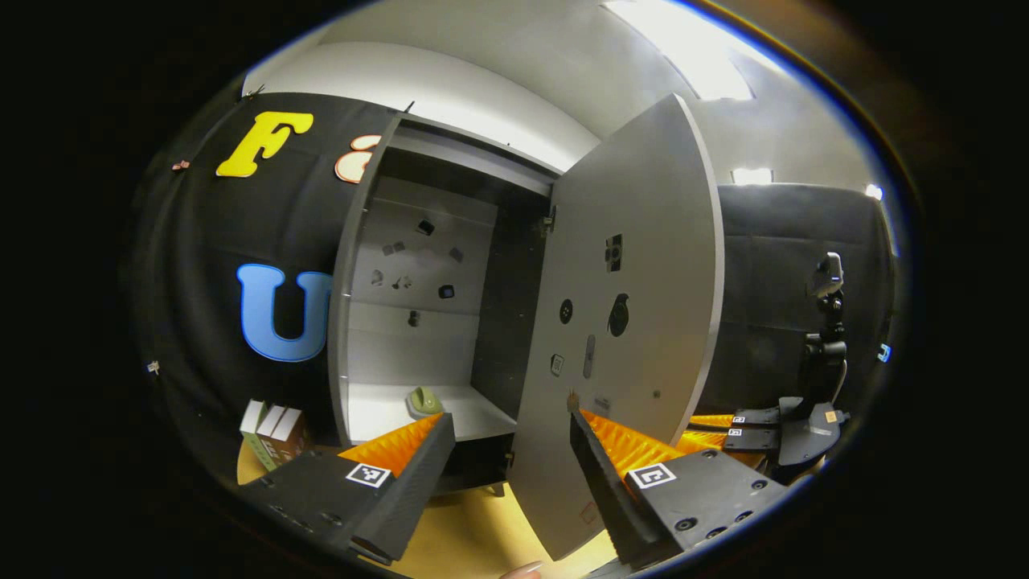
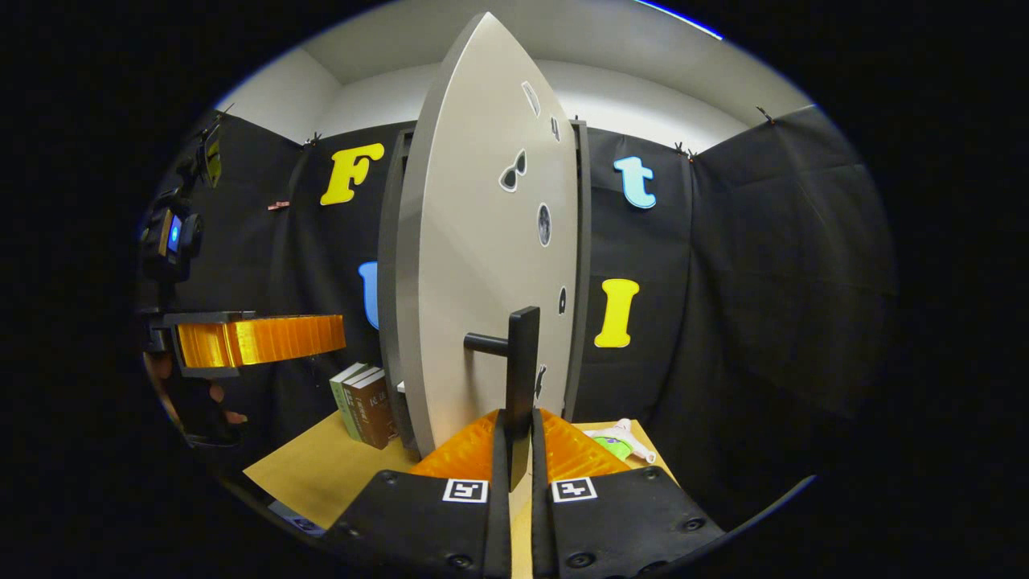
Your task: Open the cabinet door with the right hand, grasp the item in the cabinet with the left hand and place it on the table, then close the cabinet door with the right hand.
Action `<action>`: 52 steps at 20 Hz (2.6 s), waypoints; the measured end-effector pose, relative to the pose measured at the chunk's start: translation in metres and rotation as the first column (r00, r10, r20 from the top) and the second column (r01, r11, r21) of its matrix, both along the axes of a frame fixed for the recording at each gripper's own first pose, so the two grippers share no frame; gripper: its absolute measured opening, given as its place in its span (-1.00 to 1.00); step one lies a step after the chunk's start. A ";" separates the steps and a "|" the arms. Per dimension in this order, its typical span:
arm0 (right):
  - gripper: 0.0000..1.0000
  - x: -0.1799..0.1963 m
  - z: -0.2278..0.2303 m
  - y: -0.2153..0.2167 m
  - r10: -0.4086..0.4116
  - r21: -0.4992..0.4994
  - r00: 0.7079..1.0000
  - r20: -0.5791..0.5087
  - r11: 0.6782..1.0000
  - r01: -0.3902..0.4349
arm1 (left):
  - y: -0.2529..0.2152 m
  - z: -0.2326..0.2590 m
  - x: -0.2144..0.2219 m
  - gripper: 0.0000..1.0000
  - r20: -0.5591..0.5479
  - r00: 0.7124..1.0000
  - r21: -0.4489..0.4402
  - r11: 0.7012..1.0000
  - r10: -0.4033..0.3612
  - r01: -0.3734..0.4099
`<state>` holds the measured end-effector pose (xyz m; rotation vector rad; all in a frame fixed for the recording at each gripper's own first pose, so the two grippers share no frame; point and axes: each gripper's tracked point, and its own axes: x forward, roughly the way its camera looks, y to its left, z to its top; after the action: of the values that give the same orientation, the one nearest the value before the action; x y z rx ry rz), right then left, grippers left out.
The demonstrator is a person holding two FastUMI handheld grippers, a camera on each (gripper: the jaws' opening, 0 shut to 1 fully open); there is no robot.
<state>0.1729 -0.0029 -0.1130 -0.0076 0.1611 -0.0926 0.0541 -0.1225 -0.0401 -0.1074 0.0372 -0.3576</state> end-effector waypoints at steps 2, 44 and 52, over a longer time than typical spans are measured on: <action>-0.72 -0.002 -0.004 -0.014 -0.030 -0.031 0.999 -0.017 0.999 0.030 | -0.009 -0.001 0.007 0.84 -0.002 1.000 0.011 1.000 -0.008 0.008; 0.94 0.015 -0.050 -0.300 -0.215 0.058 0.976 -0.012 0.975 0.216 | 0.048 -0.124 0.361 0.72 -0.309 0.895 0.186 0.943 0.321 -0.274; 0.95 0.035 -0.070 -0.306 -0.224 0.003 0.973 -0.062 0.974 0.225 | 0.056 -0.150 0.398 0.62 -0.451 0.834 0.182 0.948 0.317 -0.261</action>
<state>0.2078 -0.3092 -0.1833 0.0183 0.2236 -0.3177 0.4525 -0.0662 -0.1904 -0.0845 0.5270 -0.0147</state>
